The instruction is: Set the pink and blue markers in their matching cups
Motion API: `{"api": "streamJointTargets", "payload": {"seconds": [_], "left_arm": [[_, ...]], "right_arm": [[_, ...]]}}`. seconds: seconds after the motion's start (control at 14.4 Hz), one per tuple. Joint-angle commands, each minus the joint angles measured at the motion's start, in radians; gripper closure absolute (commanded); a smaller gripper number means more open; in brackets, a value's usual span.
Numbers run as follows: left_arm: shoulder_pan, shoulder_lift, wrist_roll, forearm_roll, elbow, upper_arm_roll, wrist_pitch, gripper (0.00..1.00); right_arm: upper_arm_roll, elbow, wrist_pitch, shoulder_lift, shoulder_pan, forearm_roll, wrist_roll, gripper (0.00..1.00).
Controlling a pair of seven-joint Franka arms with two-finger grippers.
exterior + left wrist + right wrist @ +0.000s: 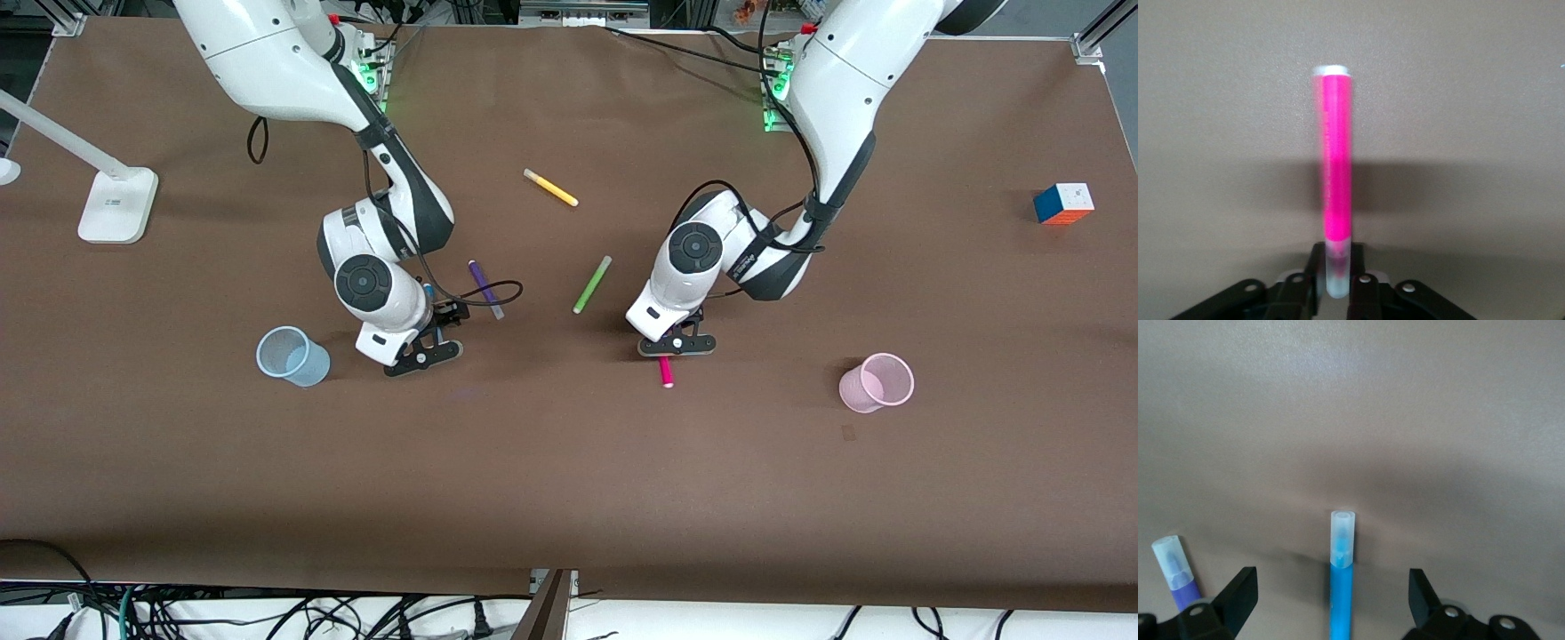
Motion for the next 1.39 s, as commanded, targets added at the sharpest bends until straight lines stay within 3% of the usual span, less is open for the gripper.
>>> {"api": "streamJointTargets", "payload": {"seconds": [0.0,0.35,0.49,0.62,0.9,1.11,1.32], "left_arm": [[-0.006,-0.014,0.001,0.024,0.005,0.007,-0.013,0.92],[0.01,-0.086,0.129,0.024,0.088,0.01,-0.307,0.93],[0.01,-0.088,0.185,0.024,0.164,0.013,-0.469,0.93],[0.01,-0.088,0.266,0.031,0.232,0.022,-0.629,0.93],[0.048,-0.126,0.476,0.159,0.26,0.04,-0.793,0.95],[0.106,-0.138,0.646,0.233,0.26,0.043,-0.856,0.96],[0.229,-0.138,0.962,0.268,0.277,0.045,-0.875,0.94]], "right_arm": [[-0.01,-0.016,0.038,0.002,0.011,-0.007,-0.003,0.0],[-0.01,-0.016,0.069,0.027,0.017,-0.007,0.005,0.02],[-0.013,-0.016,0.069,0.025,0.021,-0.007,0.005,0.17],[-0.015,-0.016,0.069,0.027,0.021,-0.007,0.005,0.42],[-0.015,-0.016,0.07,0.03,0.021,-0.009,0.005,0.79],[-0.015,-0.014,0.069,0.03,0.018,-0.007,0.003,0.92],[-0.018,-0.001,0.058,-0.013,0.007,-0.007,-0.021,0.95]]}}
